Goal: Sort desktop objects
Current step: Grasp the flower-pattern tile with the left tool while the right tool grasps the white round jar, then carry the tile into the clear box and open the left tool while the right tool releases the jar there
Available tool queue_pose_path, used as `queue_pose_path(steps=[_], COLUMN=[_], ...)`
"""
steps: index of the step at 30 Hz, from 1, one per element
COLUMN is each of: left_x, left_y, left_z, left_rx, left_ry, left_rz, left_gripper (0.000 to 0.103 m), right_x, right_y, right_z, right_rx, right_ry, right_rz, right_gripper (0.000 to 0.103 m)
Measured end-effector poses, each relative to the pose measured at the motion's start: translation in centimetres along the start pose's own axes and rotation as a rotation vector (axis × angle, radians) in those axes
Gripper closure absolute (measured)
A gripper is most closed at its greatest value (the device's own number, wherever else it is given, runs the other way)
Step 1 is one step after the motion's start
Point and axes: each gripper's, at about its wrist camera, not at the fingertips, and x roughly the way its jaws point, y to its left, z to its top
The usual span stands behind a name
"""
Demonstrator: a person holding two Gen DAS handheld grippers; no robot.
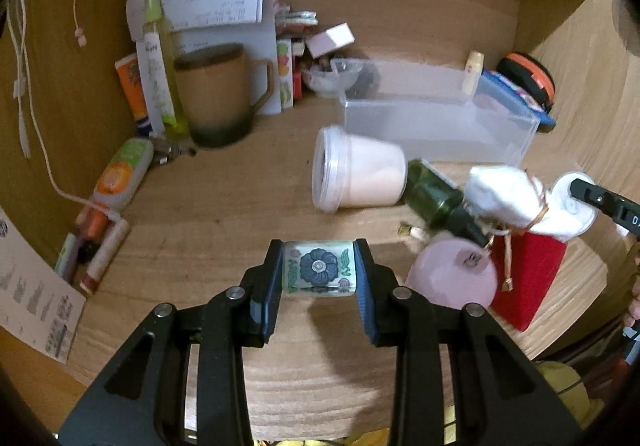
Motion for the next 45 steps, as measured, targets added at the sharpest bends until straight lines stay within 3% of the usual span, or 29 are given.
queue_pose_path(steps=[16,24,29,39,45], left_x=[-0.6,0.7,3.1,5.8,6.6], left_y=[-1.0,-0.4,-1.1,-1.7,-1.9], left_z=[6.3,3.6,2.0,1.7,1.1], left_rx=[0.076,0.079,0.092,0.073,0.075], left_ry=[-0.056,0.019,0.098,0.172,0.198], left_rz=[-0.099,-0.121,-0.162,-0.240,-0.220], left_gripper=[0.070,0.068,0.052,0.051,0.052], right_x=[-2.3,-0.7,0.0,0.3,0.6], right_y=[1.5,1.2,1.2,1.4,1.6], right_z=[5.5,5.4,5.0,5.0,5.0], right_rx=[-0.081,-0.070,-0.054,-0.056,-0.060], right_ry=[-0.118,-0.069,-0.049,-0.034,-0.031], right_rz=[0.029,0.071,0.088,0.090,0.102], right_gripper=[0.076,0.076,0.076,0.076,0.076])
